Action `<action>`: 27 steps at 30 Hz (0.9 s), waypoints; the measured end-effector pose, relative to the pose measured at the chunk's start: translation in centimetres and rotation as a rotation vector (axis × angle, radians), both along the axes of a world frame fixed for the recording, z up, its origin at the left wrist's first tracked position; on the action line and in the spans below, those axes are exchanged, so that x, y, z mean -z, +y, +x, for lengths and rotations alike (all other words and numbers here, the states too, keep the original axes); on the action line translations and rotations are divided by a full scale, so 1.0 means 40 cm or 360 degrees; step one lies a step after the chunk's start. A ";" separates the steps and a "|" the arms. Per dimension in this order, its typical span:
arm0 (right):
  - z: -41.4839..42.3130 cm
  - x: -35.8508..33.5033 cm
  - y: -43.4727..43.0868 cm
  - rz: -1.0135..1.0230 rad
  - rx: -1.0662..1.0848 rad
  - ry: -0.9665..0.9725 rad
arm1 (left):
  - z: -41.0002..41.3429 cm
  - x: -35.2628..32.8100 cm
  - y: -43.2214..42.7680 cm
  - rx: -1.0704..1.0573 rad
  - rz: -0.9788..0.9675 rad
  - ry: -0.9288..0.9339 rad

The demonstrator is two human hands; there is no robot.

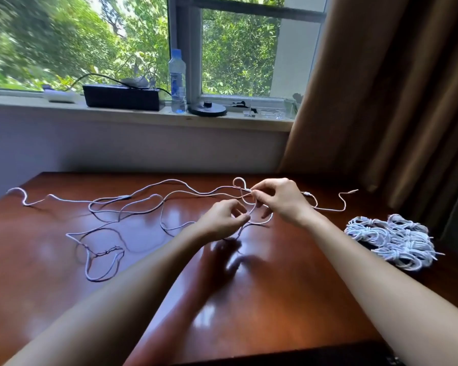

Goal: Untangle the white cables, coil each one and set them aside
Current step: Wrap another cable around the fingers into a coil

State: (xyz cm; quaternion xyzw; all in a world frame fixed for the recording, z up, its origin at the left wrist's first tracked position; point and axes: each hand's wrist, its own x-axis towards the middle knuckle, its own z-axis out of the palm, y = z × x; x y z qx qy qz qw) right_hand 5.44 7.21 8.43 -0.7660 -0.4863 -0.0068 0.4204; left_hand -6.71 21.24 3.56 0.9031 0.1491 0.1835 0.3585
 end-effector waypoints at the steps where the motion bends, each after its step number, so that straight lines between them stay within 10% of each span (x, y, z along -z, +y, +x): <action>1: -0.004 0.001 0.004 0.0004 -0.0014 0.0012 | -0.004 0.004 -0.002 0.0014 -0.0016 0.0007; 12: 0.022 0.054 0.081 0.0008 -0.0053 -0.0112 | -0.042 0.004 0.067 -0.0298 0.0160 -0.0041; 27: 0.062 0.168 0.176 -0.0186 -0.0028 -0.0605 | -0.035 0.051 0.204 -0.0511 -0.0407 -0.0433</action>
